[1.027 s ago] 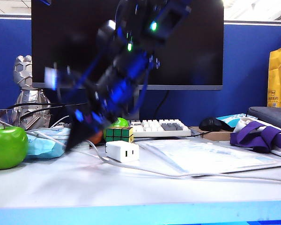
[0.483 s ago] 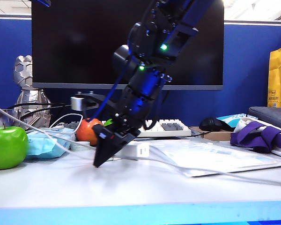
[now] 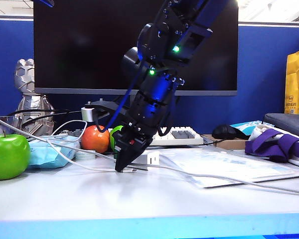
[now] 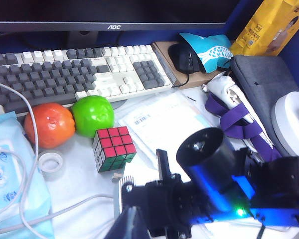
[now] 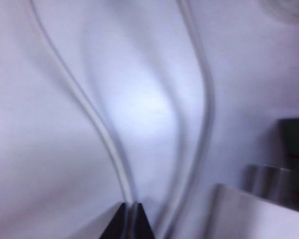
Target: Pick up the Type-C charging cable and the charging base, insert one end of the Type-C charger into the corresponding slot on the base, and finally place the plugged-in charger back on the table.
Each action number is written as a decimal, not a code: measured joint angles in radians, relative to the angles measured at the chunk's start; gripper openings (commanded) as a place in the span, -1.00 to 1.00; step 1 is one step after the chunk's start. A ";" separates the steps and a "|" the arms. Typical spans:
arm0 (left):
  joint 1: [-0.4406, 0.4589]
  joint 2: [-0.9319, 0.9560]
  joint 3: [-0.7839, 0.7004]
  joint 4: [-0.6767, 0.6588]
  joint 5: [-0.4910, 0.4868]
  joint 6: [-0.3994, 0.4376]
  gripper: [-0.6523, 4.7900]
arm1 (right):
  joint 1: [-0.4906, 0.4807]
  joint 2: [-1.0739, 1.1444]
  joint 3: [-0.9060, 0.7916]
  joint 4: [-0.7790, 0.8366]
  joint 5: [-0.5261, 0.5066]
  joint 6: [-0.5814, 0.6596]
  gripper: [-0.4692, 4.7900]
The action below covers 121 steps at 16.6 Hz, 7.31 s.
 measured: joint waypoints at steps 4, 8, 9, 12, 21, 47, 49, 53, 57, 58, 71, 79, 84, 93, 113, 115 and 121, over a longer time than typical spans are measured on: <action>0.000 0.000 0.000 -0.003 0.001 0.000 -0.78 | 0.010 -0.114 -0.006 -0.024 -0.151 0.085 -0.83; 0.000 0.000 0.000 -0.008 0.001 0.000 -0.78 | -0.011 -0.276 -0.005 0.001 -0.425 0.387 -0.83; 0.000 0.000 0.000 -0.008 0.001 0.000 -0.78 | -0.023 -0.309 -0.005 0.022 -0.499 0.464 -0.83; 0.000 0.000 0.000 -0.007 0.001 0.000 -0.78 | -0.070 -0.401 -0.005 0.203 -0.710 0.764 -0.83; -0.014 0.024 0.000 0.038 0.041 -0.022 -0.78 | -0.121 -0.426 -0.005 0.525 -0.878 1.320 -0.83; -0.027 0.067 0.000 0.218 0.261 -0.204 -0.78 | -0.104 -0.147 -0.007 -0.199 -0.489 0.995 -0.83; -0.027 0.067 0.000 0.217 0.261 -0.204 -0.78 | -0.067 -0.097 -0.007 -0.224 -0.369 0.945 -0.83; -0.027 0.067 0.000 0.217 0.262 -0.204 -0.78 | -0.019 -0.076 -0.005 -0.221 -0.203 0.874 -0.49; -0.027 0.067 0.000 0.213 0.261 -0.204 -0.78 | -0.014 -0.068 -0.005 -0.241 -0.187 0.831 -0.38; -0.027 0.067 0.000 0.211 0.261 -0.204 -0.78 | -0.014 -0.068 -0.005 -0.244 -0.180 0.816 -0.38; -0.028 0.067 0.000 0.188 0.262 -0.202 -0.78 | 0.008 -0.045 -0.004 -0.248 -0.084 0.568 -0.48; -0.027 0.067 0.000 0.182 0.262 -0.202 -0.78 | -0.005 -0.049 0.058 -0.315 -0.290 0.605 -0.83; -0.028 0.067 0.000 0.161 0.263 -0.201 -0.78 | -0.081 -0.194 0.225 -0.277 -0.631 0.780 -0.83; -0.028 0.074 0.000 0.166 0.262 -0.175 -0.78 | -0.199 -0.368 0.314 -0.018 -0.728 0.988 -0.83; -0.205 0.619 0.011 0.331 0.000 0.845 0.88 | -0.232 -0.390 0.320 0.551 -0.691 1.262 -0.83; -0.204 0.691 0.055 0.334 -0.003 0.918 0.88 | -0.232 -0.390 0.321 0.552 -0.704 1.284 -0.83; -0.204 0.846 0.229 0.304 0.017 0.989 0.89 | -0.232 -0.390 0.322 0.555 -0.730 1.314 -0.83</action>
